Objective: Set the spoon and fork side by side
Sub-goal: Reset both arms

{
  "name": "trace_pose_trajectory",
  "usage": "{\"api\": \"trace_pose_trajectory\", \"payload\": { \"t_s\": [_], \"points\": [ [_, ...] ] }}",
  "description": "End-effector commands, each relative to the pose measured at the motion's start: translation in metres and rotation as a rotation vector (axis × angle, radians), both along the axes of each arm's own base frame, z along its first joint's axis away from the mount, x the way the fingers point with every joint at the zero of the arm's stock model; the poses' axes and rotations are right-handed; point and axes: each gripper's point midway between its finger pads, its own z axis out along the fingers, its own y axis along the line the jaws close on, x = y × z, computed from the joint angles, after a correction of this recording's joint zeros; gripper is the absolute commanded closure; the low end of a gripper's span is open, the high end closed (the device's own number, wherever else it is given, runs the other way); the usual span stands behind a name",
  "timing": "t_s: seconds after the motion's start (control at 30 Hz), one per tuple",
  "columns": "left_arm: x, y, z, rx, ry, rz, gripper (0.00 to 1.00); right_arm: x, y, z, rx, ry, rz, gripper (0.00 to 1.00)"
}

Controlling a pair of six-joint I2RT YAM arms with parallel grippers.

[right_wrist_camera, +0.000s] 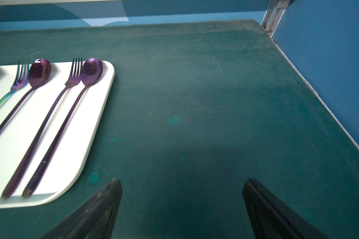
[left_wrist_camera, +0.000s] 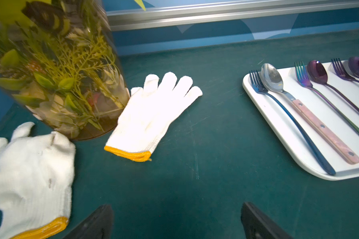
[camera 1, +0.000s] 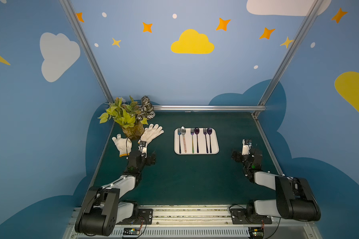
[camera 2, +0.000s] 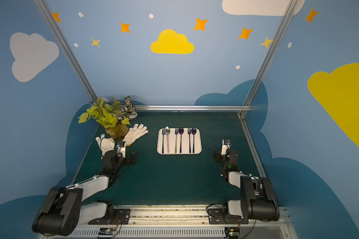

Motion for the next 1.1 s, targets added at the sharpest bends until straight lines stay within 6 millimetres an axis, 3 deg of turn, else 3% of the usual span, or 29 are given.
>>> {"api": "trace_pose_trajectory", "payload": {
  "t_s": [0.0,0.17,0.27,0.33,0.4,1.07],
  "points": [
    [0.02,-0.007,0.039,0.024,-0.195,-0.054,0.0,0.019,-0.001,0.025,-0.007,-0.17,-0.004,0.02],
    [0.028,-0.006,0.014,0.025,-0.164,-0.049,0.0,0.028,-0.013,0.021,-0.01,-0.114,-0.077,0.02],
    [0.038,-0.003,0.017,0.028,-0.225,-0.032,0.0,0.031,-0.014,0.015,-0.009,-0.098,-0.079,0.02],
    [0.042,0.007,0.004,0.029,-0.097,0.031,0.0,0.031,-0.014,0.017,-0.007,-0.117,-0.082,0.02],
    [0.049,0.01,-0.001,0.033,-0.085,0.051,0.0,0.032,-0.013,0.016,-0.008,-0.11,-0.081,0.02],
    [0.048,0.006,0.004,0.045,-0.118,0.03,0.0,0.03,-0.013,0.017,-0.011,-0.12,-0.082,0.02]
  ]
}}
